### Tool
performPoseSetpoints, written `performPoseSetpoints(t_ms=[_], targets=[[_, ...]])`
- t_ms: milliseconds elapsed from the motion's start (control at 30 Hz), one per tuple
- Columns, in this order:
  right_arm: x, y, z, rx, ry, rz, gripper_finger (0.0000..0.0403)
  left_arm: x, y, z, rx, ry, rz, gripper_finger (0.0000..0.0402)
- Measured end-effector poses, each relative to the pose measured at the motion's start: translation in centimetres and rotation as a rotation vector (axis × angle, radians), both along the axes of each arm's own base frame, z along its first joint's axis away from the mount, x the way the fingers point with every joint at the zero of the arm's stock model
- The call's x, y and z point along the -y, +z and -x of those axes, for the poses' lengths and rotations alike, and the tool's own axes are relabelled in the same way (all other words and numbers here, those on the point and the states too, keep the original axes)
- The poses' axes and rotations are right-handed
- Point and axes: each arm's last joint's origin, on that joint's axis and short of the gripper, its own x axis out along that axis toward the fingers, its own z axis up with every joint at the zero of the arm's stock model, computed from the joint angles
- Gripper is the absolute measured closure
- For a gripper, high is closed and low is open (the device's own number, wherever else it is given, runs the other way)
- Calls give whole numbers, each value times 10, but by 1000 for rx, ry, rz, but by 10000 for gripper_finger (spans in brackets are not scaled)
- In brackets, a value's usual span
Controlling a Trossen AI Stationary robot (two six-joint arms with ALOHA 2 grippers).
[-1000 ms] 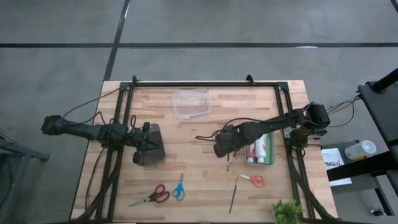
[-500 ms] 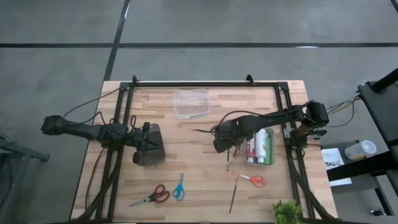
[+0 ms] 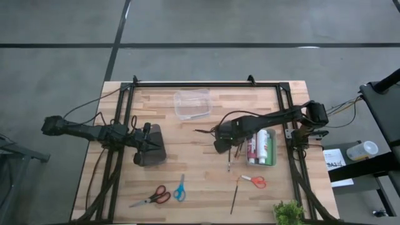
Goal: Pick & Place Paint Supplies
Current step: Put the silver paint brush into the transparent bin
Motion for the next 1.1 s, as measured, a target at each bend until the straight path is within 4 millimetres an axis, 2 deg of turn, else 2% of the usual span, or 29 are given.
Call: performPoseSetpoints(t_ms=[267, 667, 1100], targets=[[-5, -8, -9, -38, 112, 4, 252, 0, 0, 0, 0, 0, 0, 351], [-12, -39, -30, -236, 9, -1, 252, 0, -2, -1, -19, 0, -3, 351], [-12, -46, -37, -255, 9, 3, 252, 0, -2, -1, -21, 0, -3, 351]])
